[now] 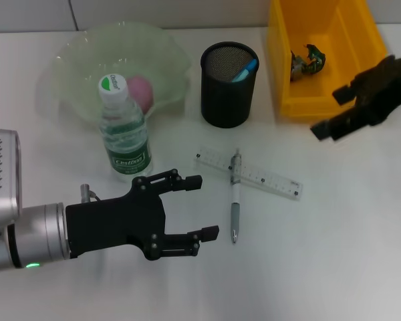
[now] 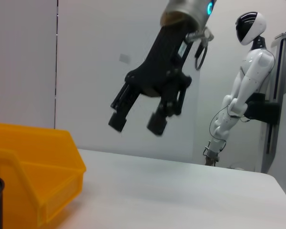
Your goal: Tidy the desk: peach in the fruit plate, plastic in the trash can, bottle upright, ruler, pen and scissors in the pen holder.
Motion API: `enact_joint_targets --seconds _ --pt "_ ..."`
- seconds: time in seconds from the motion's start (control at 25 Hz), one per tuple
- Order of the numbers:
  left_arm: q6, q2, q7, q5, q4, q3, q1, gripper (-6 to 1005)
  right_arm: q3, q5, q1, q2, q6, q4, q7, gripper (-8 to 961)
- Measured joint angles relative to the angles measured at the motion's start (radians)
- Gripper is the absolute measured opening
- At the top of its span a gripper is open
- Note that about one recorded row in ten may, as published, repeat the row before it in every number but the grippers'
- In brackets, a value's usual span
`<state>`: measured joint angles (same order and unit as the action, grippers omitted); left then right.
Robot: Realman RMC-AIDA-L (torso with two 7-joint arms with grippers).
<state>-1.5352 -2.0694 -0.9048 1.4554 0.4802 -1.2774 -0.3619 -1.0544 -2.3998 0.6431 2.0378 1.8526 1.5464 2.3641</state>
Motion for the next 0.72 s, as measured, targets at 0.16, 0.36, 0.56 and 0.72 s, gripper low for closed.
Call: enact_joint_targets --seconds 0.16,0.36,0.56,0.72 --pt "0.0 0.0 0.0 0.0 0.0 0.001 -0.001 832 -0.064 -0.078 0.014 0.02 -0.003 -0.051 -0.185 831" --pt "0.0 0.0 -0.001 0.0 0.0 0.002 -0.002 832 -0.175 -0.11 0.0 0.041 -0.12 -0.123 -0.29 829" --pt "0.0 0.001 -0.001 0.0 0.002 0.003 0.001 832 -0.225 -0.086 -0.02 0.046 -0.248 -0.186 -0.319 829" --pt "-0.001 0.002 -0.002 0.0 0.001 0.004 0.008 832 -0.233 0.007 -0.04 0.047 -0.328 -0.237 -0.362 829"
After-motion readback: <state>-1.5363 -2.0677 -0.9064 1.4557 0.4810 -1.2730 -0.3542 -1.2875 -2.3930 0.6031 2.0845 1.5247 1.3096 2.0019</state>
